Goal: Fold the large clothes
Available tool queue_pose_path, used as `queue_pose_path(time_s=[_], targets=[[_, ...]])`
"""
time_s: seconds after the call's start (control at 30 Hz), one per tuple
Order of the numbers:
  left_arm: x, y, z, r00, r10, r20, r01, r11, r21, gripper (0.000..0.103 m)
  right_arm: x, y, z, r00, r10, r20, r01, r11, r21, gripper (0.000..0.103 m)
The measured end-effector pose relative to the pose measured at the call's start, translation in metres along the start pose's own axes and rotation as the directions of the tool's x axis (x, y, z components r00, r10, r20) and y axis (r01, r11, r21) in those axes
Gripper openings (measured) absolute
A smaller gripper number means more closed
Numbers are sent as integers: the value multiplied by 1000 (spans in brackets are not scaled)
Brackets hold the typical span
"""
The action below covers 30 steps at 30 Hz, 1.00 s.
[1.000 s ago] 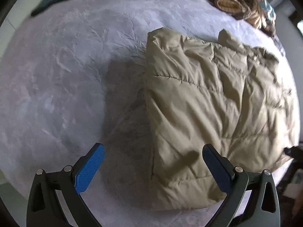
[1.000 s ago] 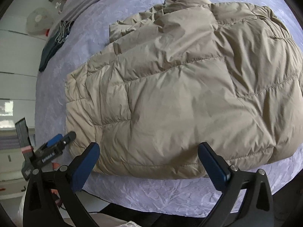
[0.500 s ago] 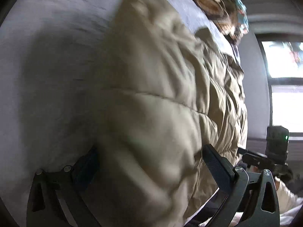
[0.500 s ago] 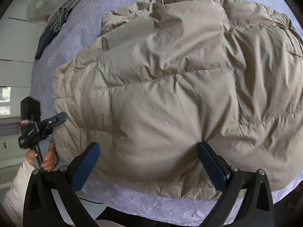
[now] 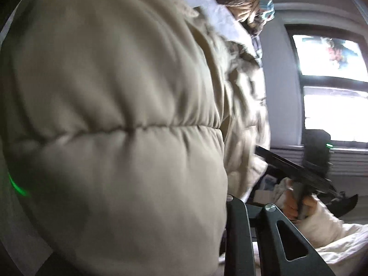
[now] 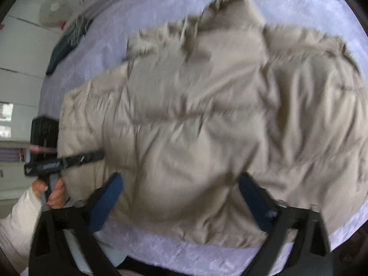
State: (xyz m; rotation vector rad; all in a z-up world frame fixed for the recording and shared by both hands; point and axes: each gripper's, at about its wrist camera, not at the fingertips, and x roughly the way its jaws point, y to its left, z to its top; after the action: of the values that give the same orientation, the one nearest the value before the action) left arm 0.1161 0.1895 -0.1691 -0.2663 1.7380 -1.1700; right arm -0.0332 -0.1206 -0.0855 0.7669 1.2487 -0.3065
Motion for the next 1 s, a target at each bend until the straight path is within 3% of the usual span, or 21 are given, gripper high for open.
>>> queue_pose_path(time_s=[0.03, 0.07, 0.17, 0.3, 0.47, 0.7, 0.87, 1.0], targets=[[-4, -10, -2, 1000, -4, 7, 4, 1000, 2, 28, 2, -6, 3, 1000, -20, 13, 20, 1000, 16, 15], [-9, -20, -4, 1000, -4, 13, 4, 1000, 7, 28, 6, -13, 7, 999, -24, 34, 23, 999, 36, 11], [-17, -58, -11, 999, 1, 32, -2, 1000, 23, 28, 25, -28, 15, 998, 17, 64, -19, 999, 38, 9], [-12, -128, -17, 997, 73, 31, -76, 992, 103, 28, 51, -49, 23, 994, 89, 68, -94, 993, 74, 6], [22, -203, -15, 988, 152, 22, -154, 976, 157, 28, 67, -74, 32, 978, 199, 63, -205, 970, 129, 0], [80, -267, -8, 951, 309, 14, -304, 925, 229, 30, 82, -99, 34, 947, 316, 61, -322, 931, 172, 0], [98, -281, -3, 946, 323, 4, -314, 917, 246, 48, 65, -117, 34, 929, 366, 54, -369, 905, 210, 0], [118, -287, 1, 960, 276, -56, -253, 932, 259, 75, 16, -154, 17, 929, 346, 136, -369, 902, 226, 3]])
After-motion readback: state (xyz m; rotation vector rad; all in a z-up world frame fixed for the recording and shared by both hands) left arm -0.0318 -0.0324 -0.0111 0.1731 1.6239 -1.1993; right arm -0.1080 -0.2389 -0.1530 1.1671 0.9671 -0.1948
